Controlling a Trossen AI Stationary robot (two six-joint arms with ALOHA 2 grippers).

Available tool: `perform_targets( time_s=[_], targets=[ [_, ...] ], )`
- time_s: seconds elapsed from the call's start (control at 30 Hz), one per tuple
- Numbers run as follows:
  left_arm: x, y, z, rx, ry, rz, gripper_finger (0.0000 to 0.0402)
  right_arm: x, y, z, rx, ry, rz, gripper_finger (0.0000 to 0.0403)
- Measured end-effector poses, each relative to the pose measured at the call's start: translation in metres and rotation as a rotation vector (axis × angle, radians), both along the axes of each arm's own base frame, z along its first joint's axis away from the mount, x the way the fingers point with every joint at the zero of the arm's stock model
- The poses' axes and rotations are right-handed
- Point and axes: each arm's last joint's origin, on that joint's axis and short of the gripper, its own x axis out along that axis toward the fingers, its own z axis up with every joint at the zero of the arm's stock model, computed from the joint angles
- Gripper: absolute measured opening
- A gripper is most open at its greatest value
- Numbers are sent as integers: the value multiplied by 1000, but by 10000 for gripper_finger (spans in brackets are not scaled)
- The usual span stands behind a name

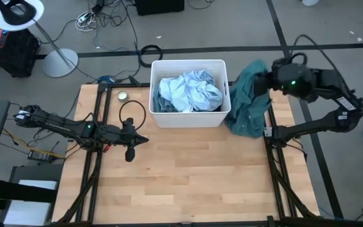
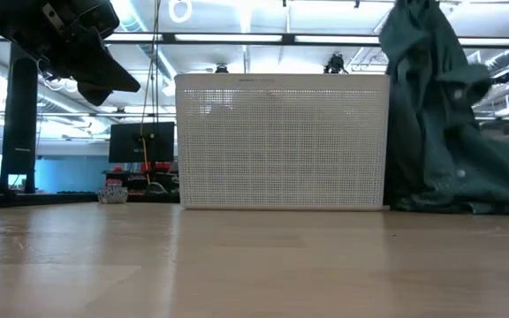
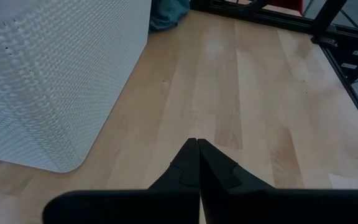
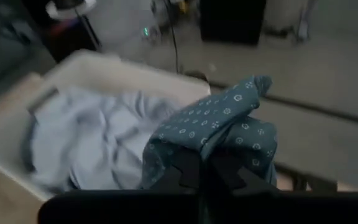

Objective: Sort clothes
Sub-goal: Put the gray long sleeve into the laundry bin

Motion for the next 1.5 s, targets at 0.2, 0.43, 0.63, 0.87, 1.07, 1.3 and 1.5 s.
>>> perform_targets(
  time_s=[0.2,0.43,0.63,0.87,1.07,1.3,1.5],
  targets=[
    [0,0,0,8,-1,-4,0,7,-2,39,-154,-138,40,0],
    [0,0,0,10,-1,-5,0,14,-3,88,-360,-338,73,0],
    [0,0,0,9,-1,-6,0,24,-4,121,-522,-506,107,0],
    [0,0,0,9,-1,-6,0,30,-2,157,-683,-728,167,0],
    [0,0,0,9,0,-7,0,38,-1,181,-802,-894,192,0],
    [0,0,0,7,0,-12,0,59,-4,195,-861,-964,205,0],
    [0,0,0,7,0,-12,0,87,-11,195,-877,-934,228,0]
  ],
)
